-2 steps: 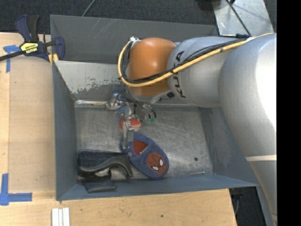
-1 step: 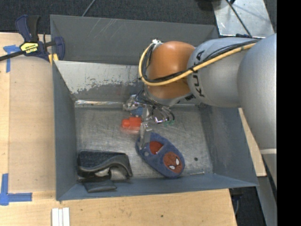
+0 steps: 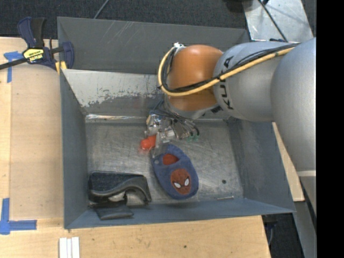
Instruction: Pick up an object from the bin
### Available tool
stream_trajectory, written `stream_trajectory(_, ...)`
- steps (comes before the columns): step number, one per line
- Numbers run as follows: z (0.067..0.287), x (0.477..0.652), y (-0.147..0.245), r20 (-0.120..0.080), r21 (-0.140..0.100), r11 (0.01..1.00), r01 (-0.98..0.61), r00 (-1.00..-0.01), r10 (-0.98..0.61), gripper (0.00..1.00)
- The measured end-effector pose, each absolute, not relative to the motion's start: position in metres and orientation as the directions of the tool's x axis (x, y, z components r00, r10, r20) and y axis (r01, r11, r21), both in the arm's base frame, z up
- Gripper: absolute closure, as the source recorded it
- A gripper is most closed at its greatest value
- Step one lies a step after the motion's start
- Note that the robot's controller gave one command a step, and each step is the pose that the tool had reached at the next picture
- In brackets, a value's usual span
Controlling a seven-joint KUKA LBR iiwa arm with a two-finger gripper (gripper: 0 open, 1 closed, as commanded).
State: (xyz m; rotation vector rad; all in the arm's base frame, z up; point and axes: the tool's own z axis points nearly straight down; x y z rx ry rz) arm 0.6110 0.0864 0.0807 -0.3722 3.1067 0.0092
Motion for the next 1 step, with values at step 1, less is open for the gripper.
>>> stream_trajectory(1,0.2141,0.6033,0.084,-0.013,-0.002,0.968,-0.251,-0.968,-0.251,1.0)
